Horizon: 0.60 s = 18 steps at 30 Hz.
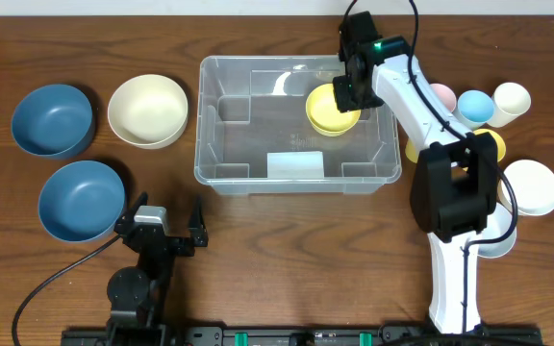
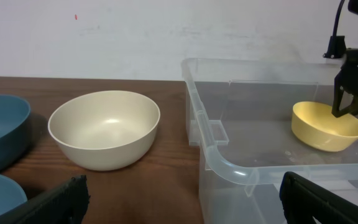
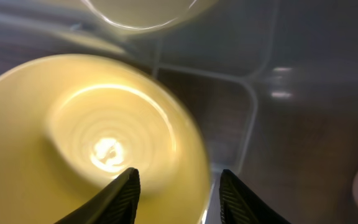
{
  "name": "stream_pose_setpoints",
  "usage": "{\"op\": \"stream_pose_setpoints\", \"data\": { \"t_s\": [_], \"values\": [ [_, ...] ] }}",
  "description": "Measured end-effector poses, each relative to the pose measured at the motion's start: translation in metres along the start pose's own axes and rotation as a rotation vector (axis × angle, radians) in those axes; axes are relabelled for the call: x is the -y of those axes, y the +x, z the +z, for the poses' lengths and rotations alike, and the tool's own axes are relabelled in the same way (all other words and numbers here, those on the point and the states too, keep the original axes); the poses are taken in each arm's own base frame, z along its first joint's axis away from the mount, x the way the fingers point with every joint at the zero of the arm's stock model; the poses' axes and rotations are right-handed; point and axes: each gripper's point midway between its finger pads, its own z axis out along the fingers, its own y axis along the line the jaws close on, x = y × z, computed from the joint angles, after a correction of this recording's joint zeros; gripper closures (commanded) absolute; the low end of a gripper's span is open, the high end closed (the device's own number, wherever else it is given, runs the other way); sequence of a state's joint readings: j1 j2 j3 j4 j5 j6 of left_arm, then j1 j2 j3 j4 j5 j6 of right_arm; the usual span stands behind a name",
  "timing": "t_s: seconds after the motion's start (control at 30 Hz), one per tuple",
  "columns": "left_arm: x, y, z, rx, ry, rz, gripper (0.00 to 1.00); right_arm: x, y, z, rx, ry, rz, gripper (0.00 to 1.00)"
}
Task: Pack container
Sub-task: 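Open the right gripper and move it to the light-grey bowl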
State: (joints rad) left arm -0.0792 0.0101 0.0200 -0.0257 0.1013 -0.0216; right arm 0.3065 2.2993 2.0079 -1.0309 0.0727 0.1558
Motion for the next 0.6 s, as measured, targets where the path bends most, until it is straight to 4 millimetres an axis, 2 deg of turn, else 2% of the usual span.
{"op": "stream_pose_setpoints", "data": {
  "t_s": [0.1,0.2,0.33,0.43,0.6],
  "values": [
    [0.000,0.000,0.000,0.000,0.000,0.000,0.02,-0.007,0.001,-0.014,-0.008,-0.003,-0.014,0.50],
    [0.000,0.000,0.000,0.000,0.000,0.000,0.02,-0.010,0.002,-0.044,-0.007,-0.007,-0.014,0.48],
    [0.000,0.000,0.000,0.000,0.000,0.000,0.02,-0.006,0.003,-0.105,0.034,-0.018,0.015,0.46],
    [0.000,0.000,0.000,0.000,0.000,0.000,0.02,0.003,0.012,-0.152,0.067,-0.023,0.058,0.46],
    [0.000,0.000,0.000,0.000,0.000,0.000,0.02,0.038,0.042,-0.216,0.090,-0.013,0.175,0.46]
  ]
}}
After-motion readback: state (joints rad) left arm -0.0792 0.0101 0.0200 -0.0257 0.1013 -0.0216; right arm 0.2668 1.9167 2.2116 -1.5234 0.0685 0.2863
